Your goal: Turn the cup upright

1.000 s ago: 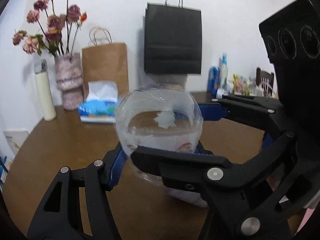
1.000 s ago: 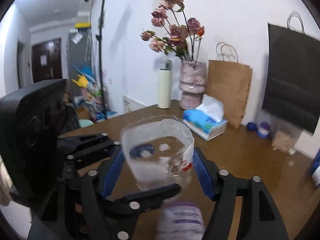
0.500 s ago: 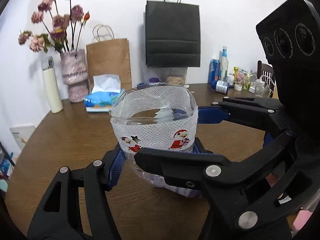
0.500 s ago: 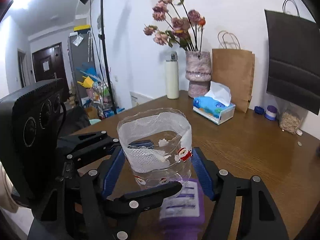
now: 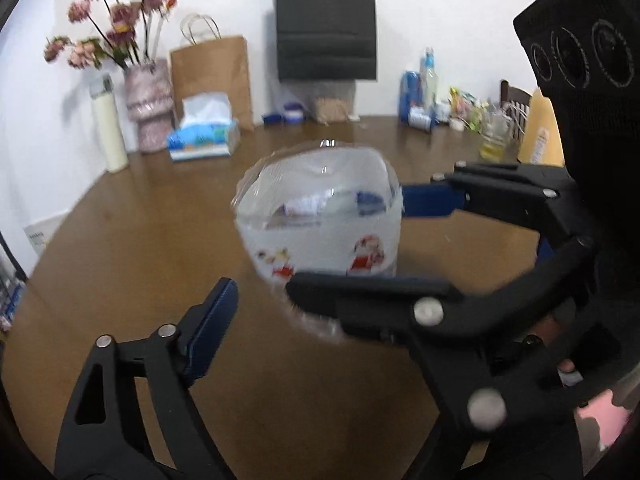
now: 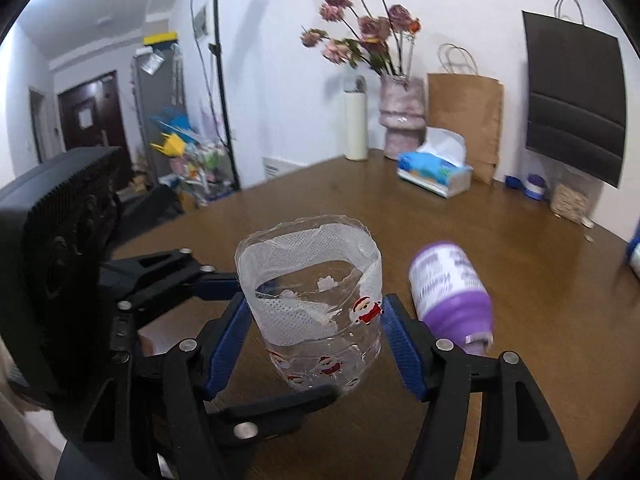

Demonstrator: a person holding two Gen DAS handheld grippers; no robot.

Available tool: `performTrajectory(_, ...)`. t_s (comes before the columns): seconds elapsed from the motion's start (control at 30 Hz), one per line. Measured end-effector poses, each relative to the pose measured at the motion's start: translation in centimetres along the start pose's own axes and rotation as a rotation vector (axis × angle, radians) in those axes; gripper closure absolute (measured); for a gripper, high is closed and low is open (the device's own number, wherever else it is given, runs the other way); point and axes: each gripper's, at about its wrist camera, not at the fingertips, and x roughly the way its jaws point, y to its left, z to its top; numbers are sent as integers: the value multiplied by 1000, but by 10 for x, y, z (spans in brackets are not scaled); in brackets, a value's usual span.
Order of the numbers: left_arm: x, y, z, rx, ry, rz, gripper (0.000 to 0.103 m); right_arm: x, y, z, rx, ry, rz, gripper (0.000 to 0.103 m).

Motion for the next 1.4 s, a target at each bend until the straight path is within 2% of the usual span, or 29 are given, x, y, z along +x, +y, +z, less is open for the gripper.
performTrajectory(0.03, 2, 0, -4, -2, 18, -8, 14, 0, -1, -4, -4, 5, -16, 32)
performTrajectory(0.1, 5, -1, -11, 3, 46, 6, 13, 2, -3, -12, -11, 20, -56, 32)
performTrajectory(0.23, 8, 0, -24, -1, 75, 63, 10, 5, -7, -24, -9, 40, -82, 32)
performTrajectory(0.3, 7, 2, -27, -18, 65, 76, 5, 6, -10, -25, 2, 42, -91, 31)
performTrajectory(0.37, 3, 7, -27, -53, 41, 62, 4, 6, -11, -27, 15, 53, -96, 30)
performTrajectory(0.4, 1, 9, -28, -62, 33, 73, 2, 8, -11, -28, 22, 70, -96, 27)
performTrajectory(0.47, -1, 9, -28, -68, 23, 85, 2, 8, -12, -29, 33, 78, -94, 26)
performTrajectory(0.6, -11, 10, -33, -70, -36, 102, 2, -11, -9, -29, 64, 31, -98, 26)
performTrajectory(0.73, -42, 10, -38, -64, -89, 124, 2, -49, -5, -27, 92, -30, -121, 25)
performTrajectory(0.8, -63, 16, -38, -82, -141, 164, 0, -73, -8, -28, 115, -58, -171, 23)
performTrajectory(0.87, -81, 28, -36, -112, -171, 225, 0, -98, -14, -34, 142, -60, -310, 19)
performTrajectory(0.93, -90, 40, -31, -145, -178, 293, 0, -112, -22, -40, 173, -47, -393, 16)
performTrajectory(0.97, -92, 45, -29, -161, -186, 303, 0, -120, -28, -45, 194, -49, -424, 16)
performTrajectory(1.17, -95, 52, -22, -213, -212, 315, 0, -134, -50, -56, 257, -54, -449, 16)
performTrajectory(1.4, -98, 36, -22, -161, -220, 326, 0, -134, -43, -57, 253, -77, -435, 16)
